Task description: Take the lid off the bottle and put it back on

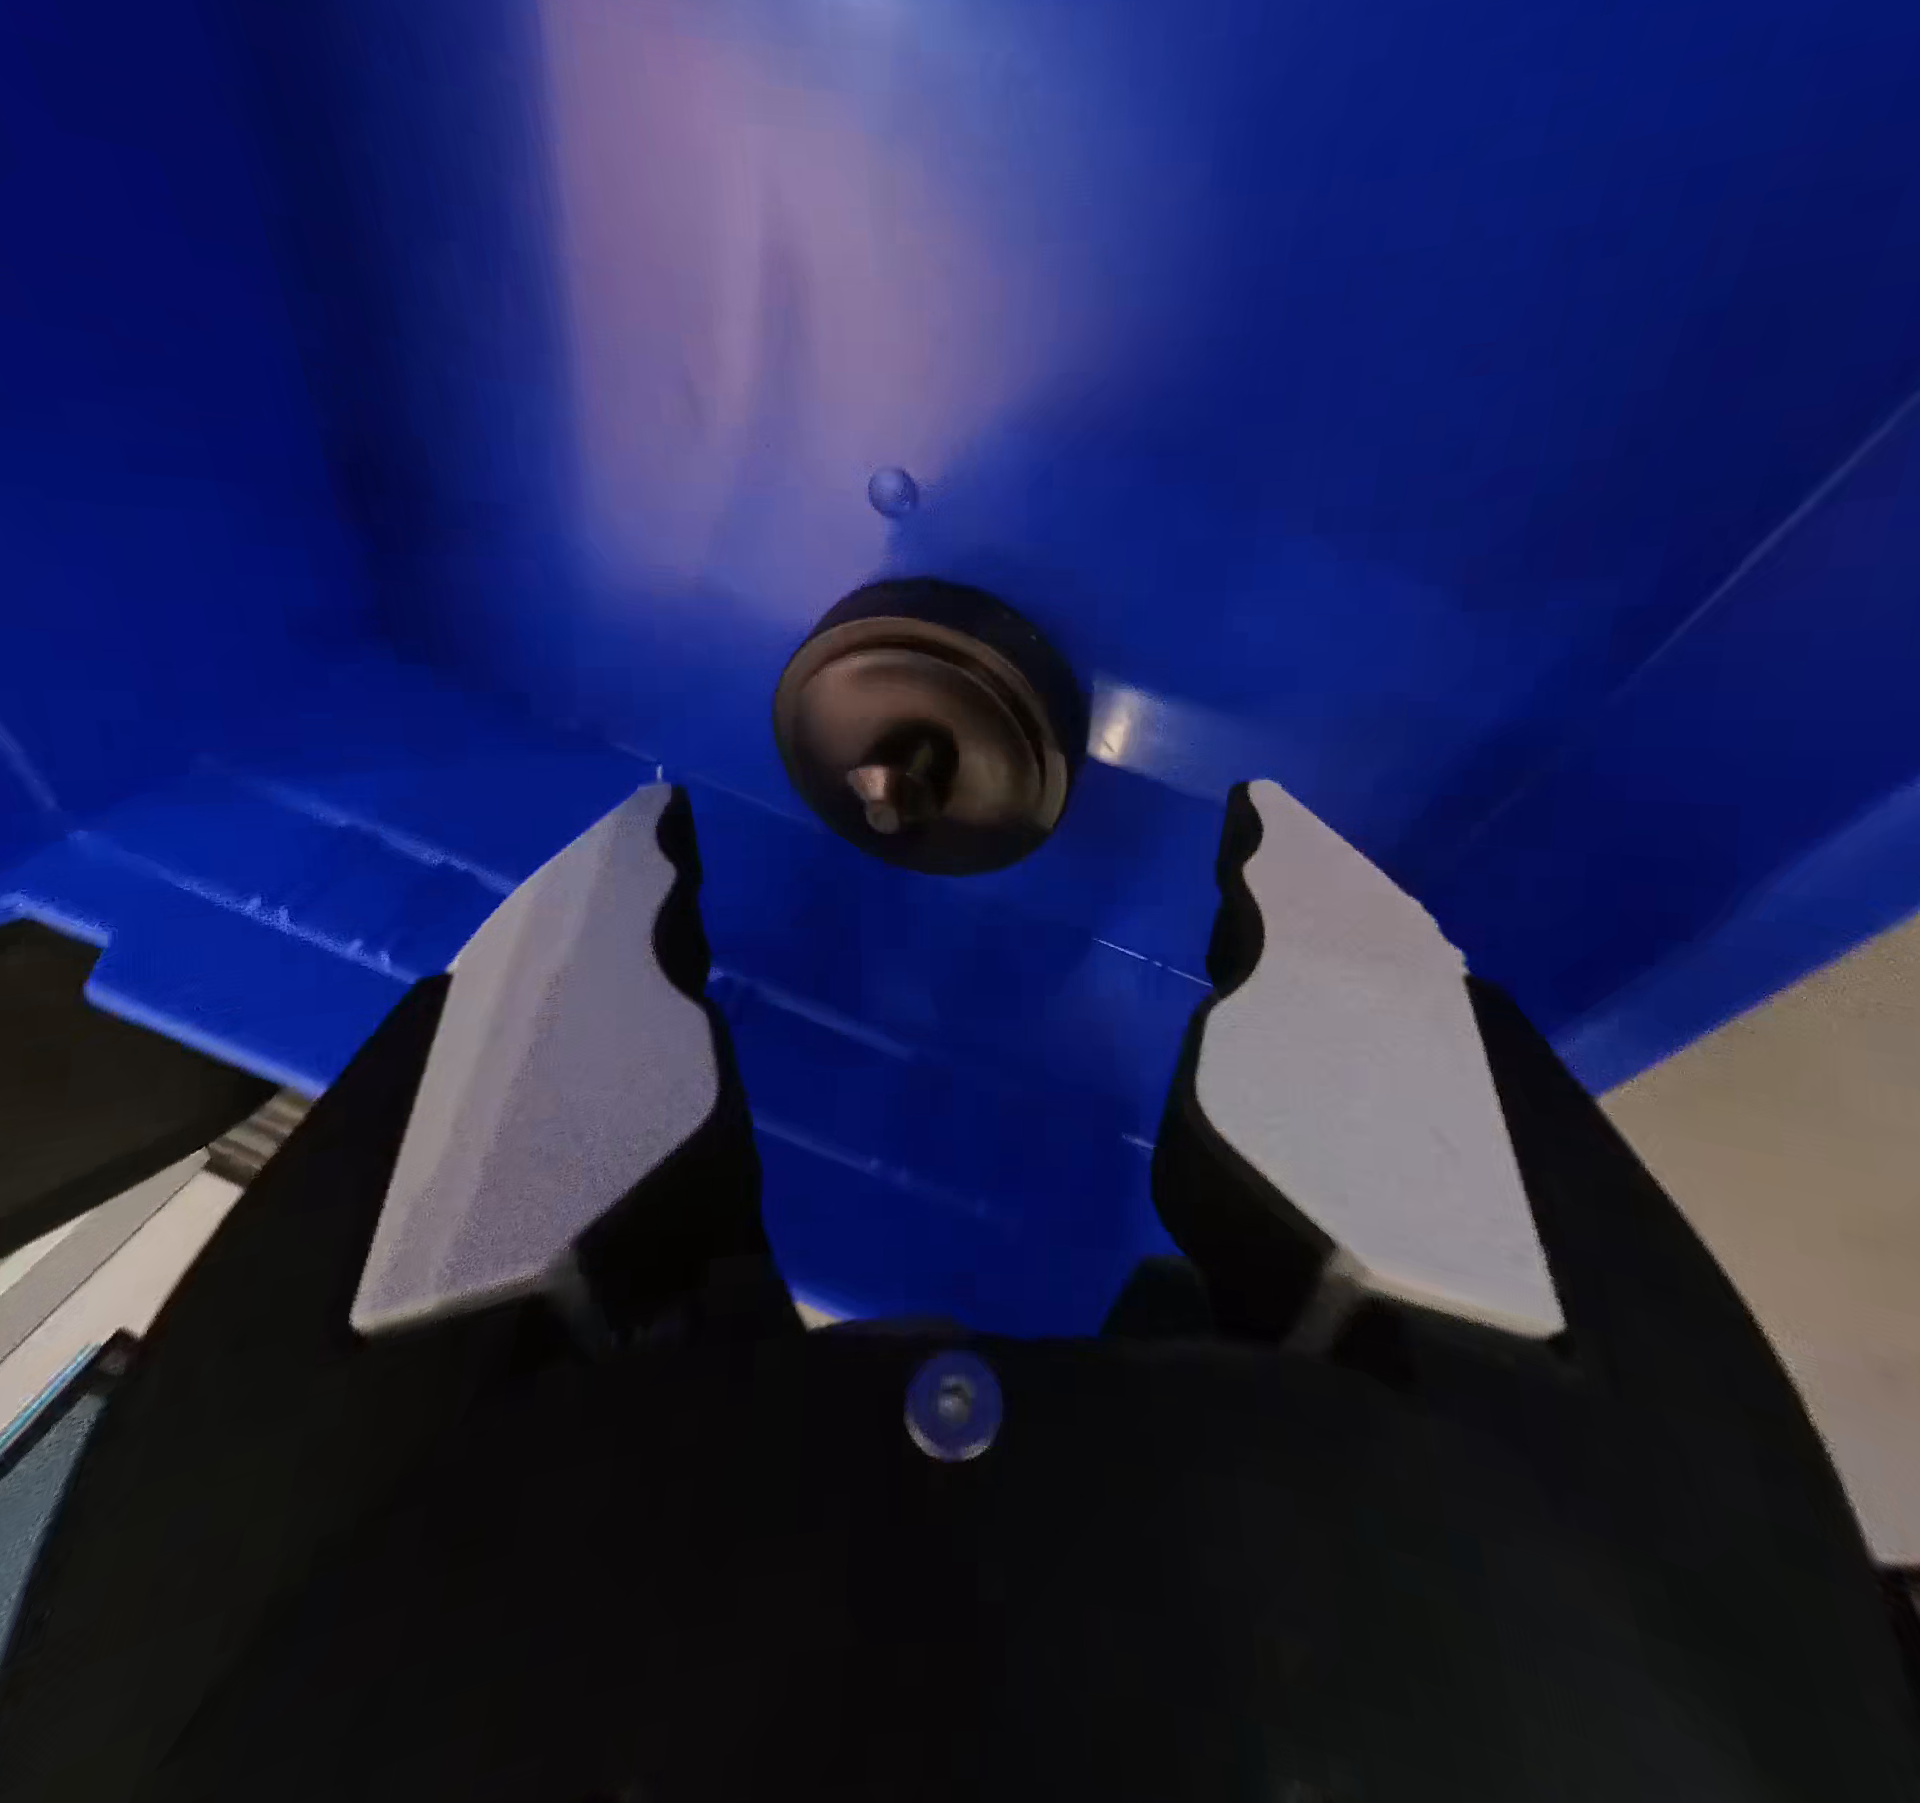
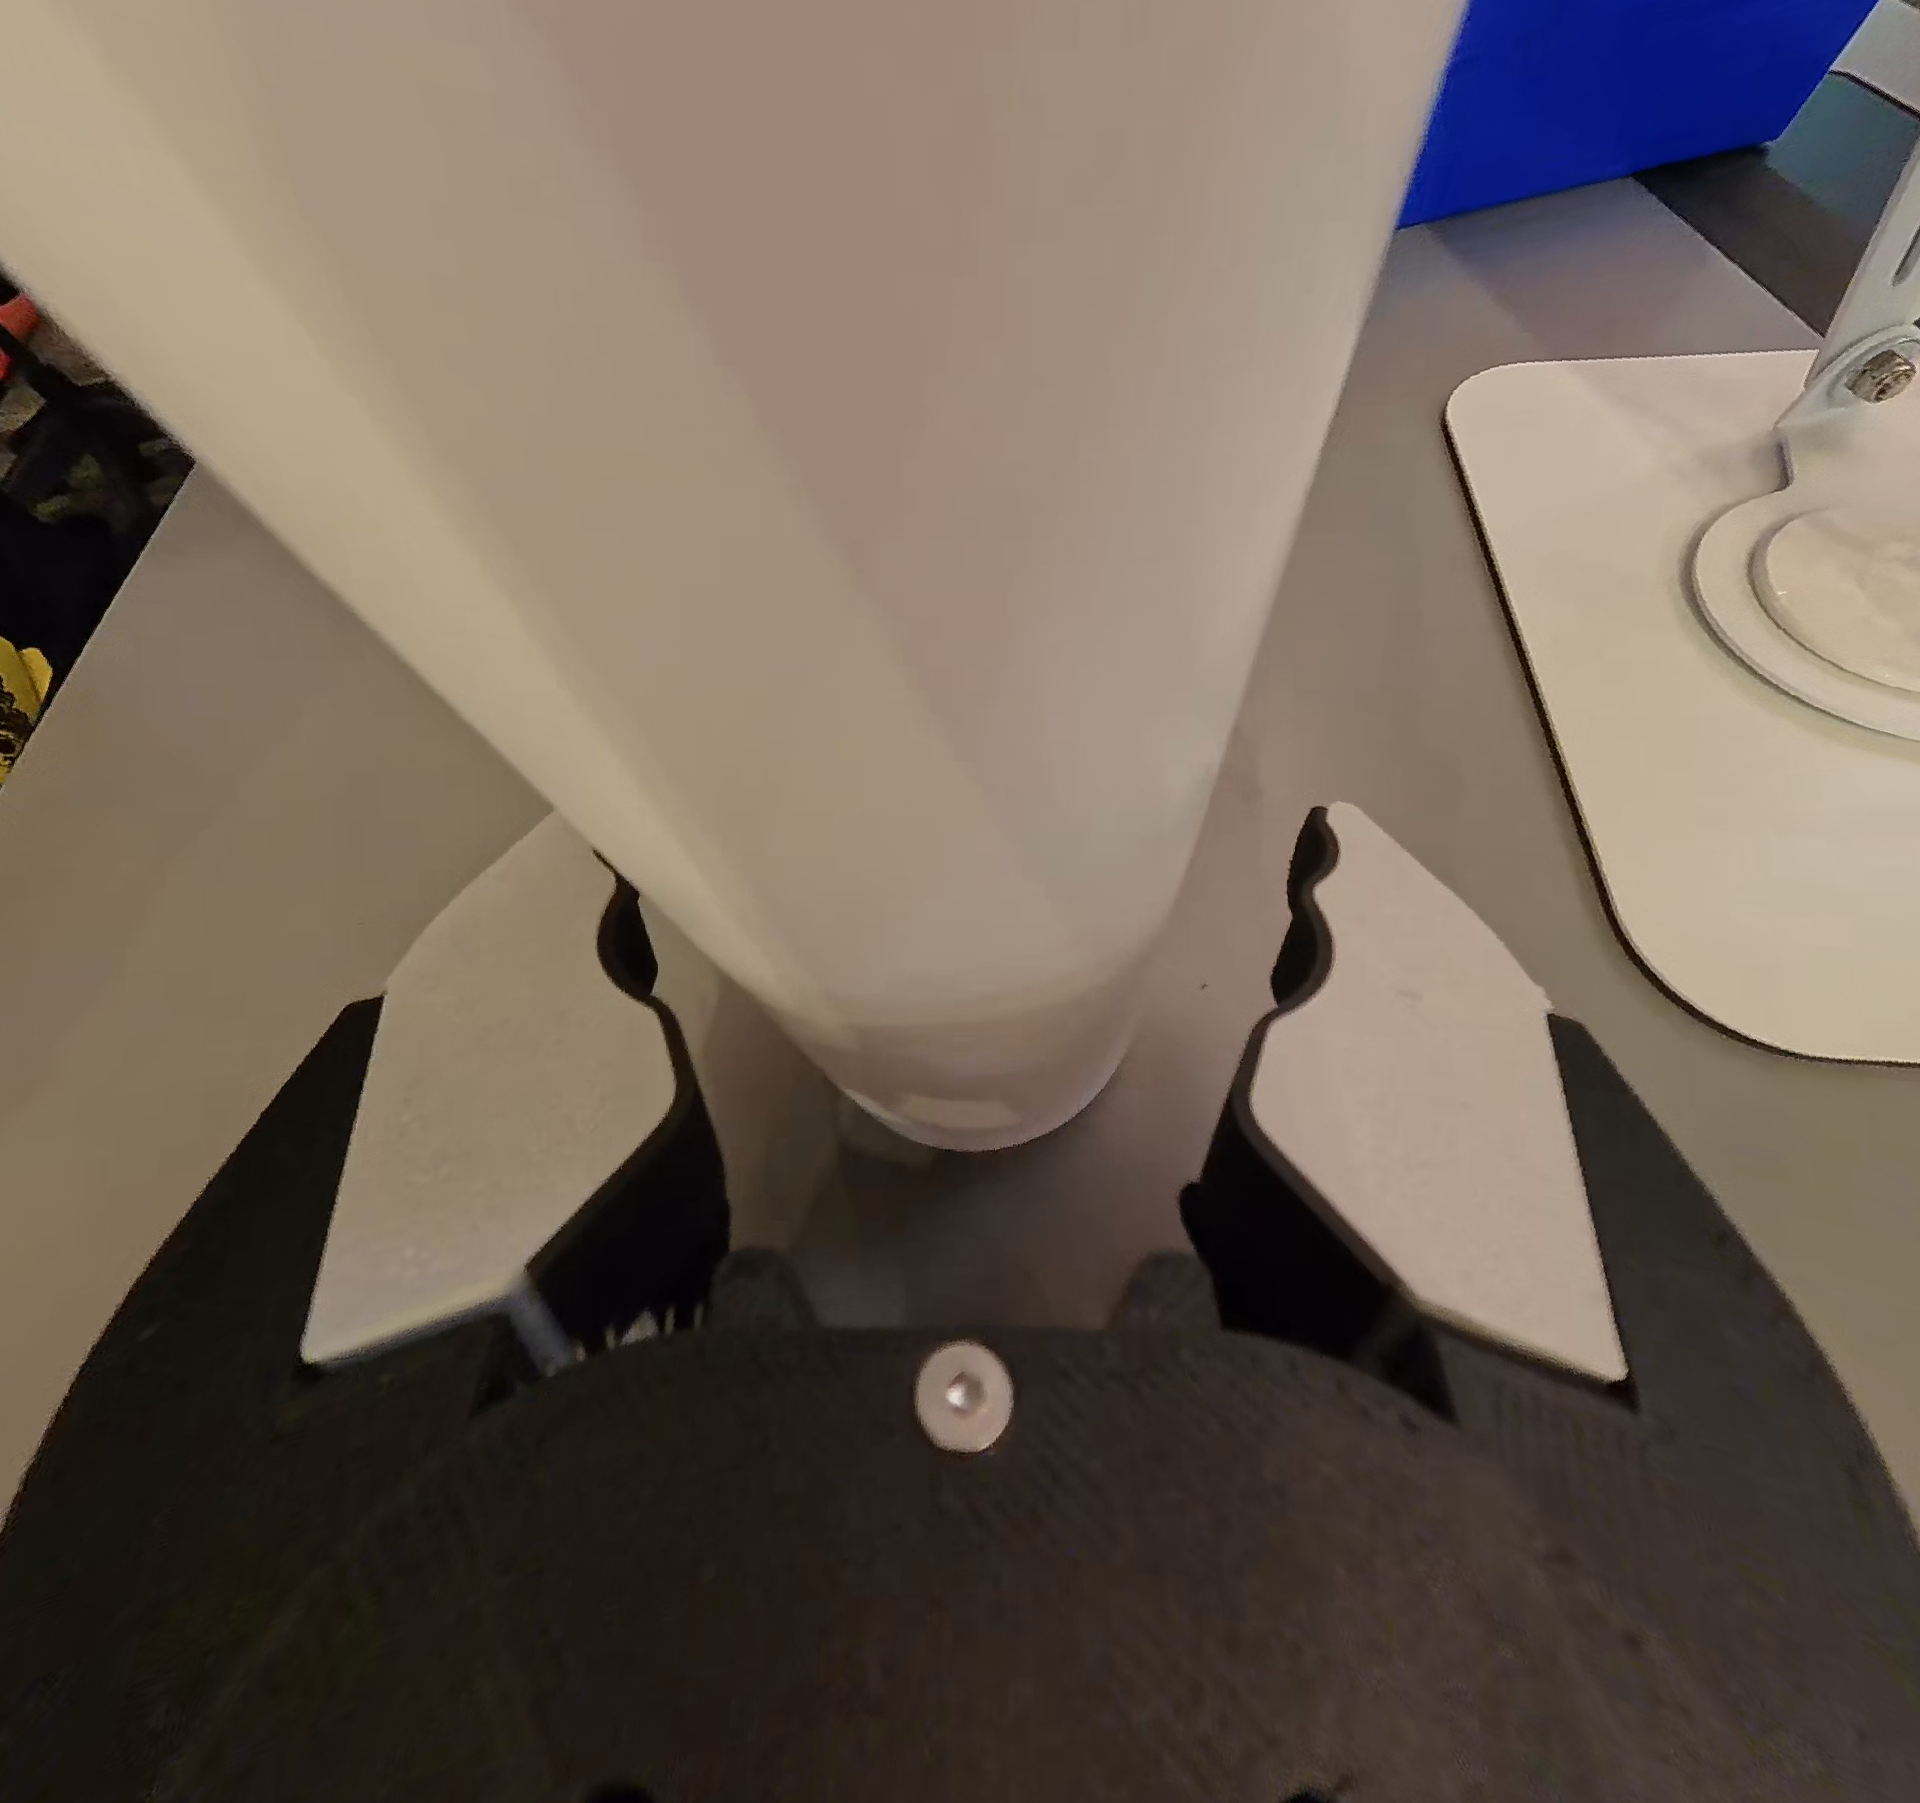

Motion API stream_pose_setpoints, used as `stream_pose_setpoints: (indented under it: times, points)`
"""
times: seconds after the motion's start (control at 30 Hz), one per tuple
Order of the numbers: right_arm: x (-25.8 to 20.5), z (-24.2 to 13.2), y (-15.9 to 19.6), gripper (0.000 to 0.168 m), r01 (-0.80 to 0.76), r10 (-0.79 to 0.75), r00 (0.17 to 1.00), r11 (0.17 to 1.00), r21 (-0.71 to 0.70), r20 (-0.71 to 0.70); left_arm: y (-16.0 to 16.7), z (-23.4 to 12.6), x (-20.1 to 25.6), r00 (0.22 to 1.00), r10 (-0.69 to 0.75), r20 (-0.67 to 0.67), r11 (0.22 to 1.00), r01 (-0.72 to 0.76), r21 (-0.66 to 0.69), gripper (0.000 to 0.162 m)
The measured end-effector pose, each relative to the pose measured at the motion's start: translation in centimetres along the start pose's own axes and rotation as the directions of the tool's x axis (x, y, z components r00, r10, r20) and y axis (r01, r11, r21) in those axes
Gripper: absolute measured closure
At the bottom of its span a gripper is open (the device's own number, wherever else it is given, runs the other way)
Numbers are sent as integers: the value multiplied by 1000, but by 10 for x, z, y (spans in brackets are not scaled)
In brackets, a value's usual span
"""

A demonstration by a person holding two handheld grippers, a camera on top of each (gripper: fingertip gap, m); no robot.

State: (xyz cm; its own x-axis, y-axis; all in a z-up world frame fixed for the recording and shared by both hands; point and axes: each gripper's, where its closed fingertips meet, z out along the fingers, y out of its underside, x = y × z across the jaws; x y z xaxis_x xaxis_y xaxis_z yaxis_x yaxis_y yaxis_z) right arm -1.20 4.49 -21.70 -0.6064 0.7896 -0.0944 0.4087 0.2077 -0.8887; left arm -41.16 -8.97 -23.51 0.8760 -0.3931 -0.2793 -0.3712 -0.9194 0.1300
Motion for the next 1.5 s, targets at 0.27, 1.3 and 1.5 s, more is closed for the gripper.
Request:
stream_pose_setpoints:
  times: [0.27,1.3,1.5]
  points:
    - [1,0,1,51,-2,2,1000,1000,-6,-3,11,30,-2,992,41,-119,969,-69,-239,69]
    - [-40,-122,-54,44,60,-54,991,997,46,-120,-101,-279,146,937,-127,326,477,-231,848,90]
    - [-85,-122,-146,81,60,-3,963,977,203,-268,-156,-302,204,863,-77,500,559,-378,738,90]
